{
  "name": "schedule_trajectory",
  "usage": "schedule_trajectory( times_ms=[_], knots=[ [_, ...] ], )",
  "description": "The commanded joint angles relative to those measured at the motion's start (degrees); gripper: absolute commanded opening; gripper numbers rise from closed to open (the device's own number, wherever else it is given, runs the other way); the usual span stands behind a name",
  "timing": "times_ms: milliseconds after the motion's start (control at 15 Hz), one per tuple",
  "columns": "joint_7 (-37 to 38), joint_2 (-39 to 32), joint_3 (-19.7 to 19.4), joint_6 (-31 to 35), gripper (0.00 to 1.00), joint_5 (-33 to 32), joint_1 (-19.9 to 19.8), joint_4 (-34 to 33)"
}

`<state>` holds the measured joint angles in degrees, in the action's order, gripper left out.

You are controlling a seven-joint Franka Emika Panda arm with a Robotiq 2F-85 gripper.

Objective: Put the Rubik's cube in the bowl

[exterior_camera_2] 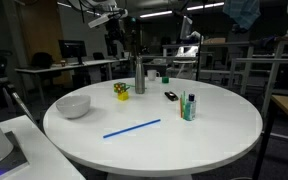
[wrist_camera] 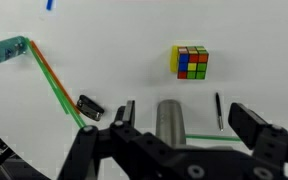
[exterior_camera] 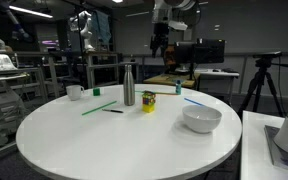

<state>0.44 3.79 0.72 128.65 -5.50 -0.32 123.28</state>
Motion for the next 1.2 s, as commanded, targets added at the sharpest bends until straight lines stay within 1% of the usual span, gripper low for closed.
schedule_trajectory(
  times_ms=[0,133,267,667,867,1133],
  knots=[
    [-0.36,-7.42,-0.3,2.46,1.0,2.77,0.19,-6.29],
    [0.01,-10.0,-0.43,3.42,1.0,4.26,0.0,-7.47],
    [0.76,-10.95,-0.54,3.49,1.0,4.93,-0.01,-7.21],
    [1.5,-11.81,-0.85,3.14,1.0,6.61,-0.05,-3.81],
    [2.96,-12.16,-0.33,2.36,1.0,7.68,0.51,-2.35],
    [2.51,-13.64,0.91,2.47,1.0,9.57,1.26,-1.66]
  ],
)
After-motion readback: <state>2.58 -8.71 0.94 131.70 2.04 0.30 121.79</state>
